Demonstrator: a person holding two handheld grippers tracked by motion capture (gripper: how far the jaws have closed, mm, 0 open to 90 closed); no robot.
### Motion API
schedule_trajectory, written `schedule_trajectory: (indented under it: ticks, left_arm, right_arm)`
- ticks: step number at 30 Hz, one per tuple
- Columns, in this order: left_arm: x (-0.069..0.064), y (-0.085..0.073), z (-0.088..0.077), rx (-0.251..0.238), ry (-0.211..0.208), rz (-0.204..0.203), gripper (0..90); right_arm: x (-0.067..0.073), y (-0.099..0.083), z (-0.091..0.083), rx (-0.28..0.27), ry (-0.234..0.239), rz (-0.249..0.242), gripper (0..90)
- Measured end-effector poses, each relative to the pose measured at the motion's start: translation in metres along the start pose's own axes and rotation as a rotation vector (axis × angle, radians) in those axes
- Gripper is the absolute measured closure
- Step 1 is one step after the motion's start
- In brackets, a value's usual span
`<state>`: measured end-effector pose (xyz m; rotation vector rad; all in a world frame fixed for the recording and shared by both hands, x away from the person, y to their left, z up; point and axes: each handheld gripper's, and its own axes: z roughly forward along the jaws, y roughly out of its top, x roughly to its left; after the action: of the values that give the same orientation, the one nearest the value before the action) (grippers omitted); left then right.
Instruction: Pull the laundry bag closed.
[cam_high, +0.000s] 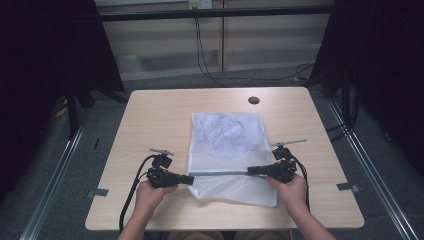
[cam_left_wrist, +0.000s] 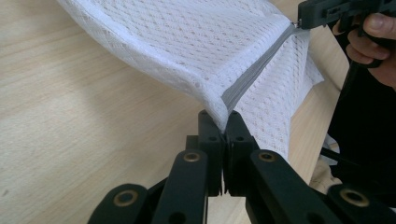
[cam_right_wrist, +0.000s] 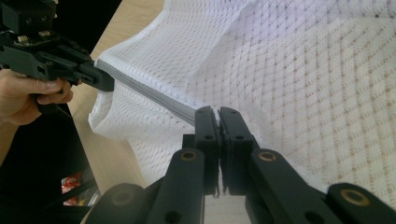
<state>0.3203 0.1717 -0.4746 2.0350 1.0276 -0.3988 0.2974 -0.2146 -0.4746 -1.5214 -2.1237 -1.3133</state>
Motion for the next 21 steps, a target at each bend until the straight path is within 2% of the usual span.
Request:
schedule_trajectory:
  ticks: [5,6,7,15,16,21]
  left_arm:
    - [0.002,-0.001,-0.002,0.000,0.001,-0.005,88.4]
    - [0.001,-0.001,-0.002,-0.008,0.016,-0.008,88.4]
    - [0.001,-0.001,-0.002,-0.006,0.002,-0.011,88.4]
    - [0.001,-0.002,-0.002,-0.003,0.012,-0.003,88.4]
    - [0.000,-0.003,-0.003,-0.008,0.007,-0.015,88.4]
    - [-0.001,-0.006,-0.004,-0.013,0.013,-0.002,88.4]
  right_arm:
    - [0.000,0.000,-0.001,0.005,-0.013,0.001,87.1]
    - [-0.001,-0.001,-0.002,0.004,-0.005,0.002,87.1]
    - [-0.001,-0.001,-0.002,0.005,-0.014,-0.002,87.1]
    - [-0.002,-0.001,-0.005,0.000,-0.014,0.001,87.1]
    - [-0.003,-0.001,-0.006,-0.003,-0.012,0.001,87.1]
    - [-0.003,-0.002,-0.011,-0.007,-0.023,0.001,87.1]
